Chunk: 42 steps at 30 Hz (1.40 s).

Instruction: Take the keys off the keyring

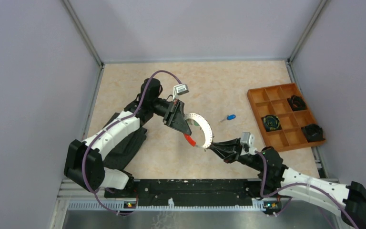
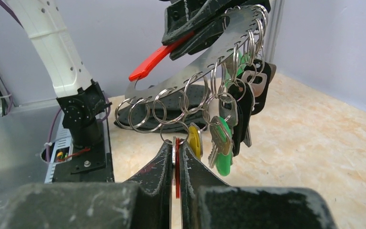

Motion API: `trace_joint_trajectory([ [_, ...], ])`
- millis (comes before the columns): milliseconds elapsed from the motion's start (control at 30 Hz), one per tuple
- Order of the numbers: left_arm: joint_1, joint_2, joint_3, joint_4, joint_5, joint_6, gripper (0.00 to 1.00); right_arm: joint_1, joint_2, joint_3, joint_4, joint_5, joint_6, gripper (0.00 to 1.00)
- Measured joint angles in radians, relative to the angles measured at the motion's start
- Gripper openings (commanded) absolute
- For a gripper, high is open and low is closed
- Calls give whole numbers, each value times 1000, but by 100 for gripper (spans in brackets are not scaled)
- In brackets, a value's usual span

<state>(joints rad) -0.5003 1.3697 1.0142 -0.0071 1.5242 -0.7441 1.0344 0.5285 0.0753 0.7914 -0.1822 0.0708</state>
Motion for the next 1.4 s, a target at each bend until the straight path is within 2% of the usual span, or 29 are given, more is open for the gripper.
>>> trace_joint_trajectory([
  [333,9,-15,-2,-32,-31,95,0,0,-185,107,-387,90,12,0],
  [633,20,-34,-11,-71,-90,190,0,0,-170,214,-628,131,31,0],
  [1100,60,-85,-21,-163,-192,351,0,0,-117,302,-735,163,45,0],
  [1400,64,-84,-48,-197,-253,383,0,0,-88,368,-790,174,35,0],
])
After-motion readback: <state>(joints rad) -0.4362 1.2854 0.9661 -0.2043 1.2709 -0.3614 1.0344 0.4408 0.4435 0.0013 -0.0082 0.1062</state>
